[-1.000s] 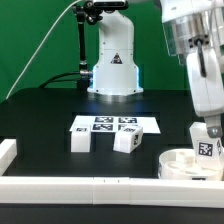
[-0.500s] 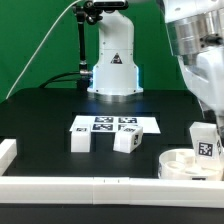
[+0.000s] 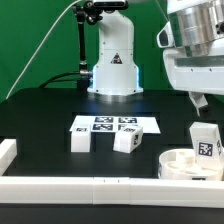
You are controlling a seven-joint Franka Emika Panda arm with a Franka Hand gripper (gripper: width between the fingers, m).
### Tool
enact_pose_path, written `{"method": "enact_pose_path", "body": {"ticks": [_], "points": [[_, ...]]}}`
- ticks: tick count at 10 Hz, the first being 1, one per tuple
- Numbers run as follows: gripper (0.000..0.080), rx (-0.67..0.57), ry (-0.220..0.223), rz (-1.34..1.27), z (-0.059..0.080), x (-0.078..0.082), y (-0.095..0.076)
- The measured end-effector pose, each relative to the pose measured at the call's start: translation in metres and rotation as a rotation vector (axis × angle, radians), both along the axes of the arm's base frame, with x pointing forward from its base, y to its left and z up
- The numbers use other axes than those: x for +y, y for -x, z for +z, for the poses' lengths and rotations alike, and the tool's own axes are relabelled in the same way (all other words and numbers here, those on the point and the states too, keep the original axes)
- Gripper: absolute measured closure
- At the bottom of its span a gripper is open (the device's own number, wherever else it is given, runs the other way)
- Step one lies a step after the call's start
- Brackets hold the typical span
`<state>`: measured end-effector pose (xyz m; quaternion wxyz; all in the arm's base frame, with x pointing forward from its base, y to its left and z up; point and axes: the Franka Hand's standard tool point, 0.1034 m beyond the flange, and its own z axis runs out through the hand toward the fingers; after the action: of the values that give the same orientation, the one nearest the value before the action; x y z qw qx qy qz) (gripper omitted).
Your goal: Assemble stool
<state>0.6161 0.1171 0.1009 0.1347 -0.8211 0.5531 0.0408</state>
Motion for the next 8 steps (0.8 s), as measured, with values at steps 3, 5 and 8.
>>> {"method": "enact_pose_path", "body": {"ticks": [3, 5, 8], "points": [[0.0151, -0.049, 0.091, 0.491, 0.0058, -0.0032, 0.0015], [0.0151, -0.09, 0.102, 0.665, 0.0075, -0.0066, -0.0016], [0.0151, -0.145, 0.124, 0.887, 0.0069, -0.0085, -0.0027]]}}
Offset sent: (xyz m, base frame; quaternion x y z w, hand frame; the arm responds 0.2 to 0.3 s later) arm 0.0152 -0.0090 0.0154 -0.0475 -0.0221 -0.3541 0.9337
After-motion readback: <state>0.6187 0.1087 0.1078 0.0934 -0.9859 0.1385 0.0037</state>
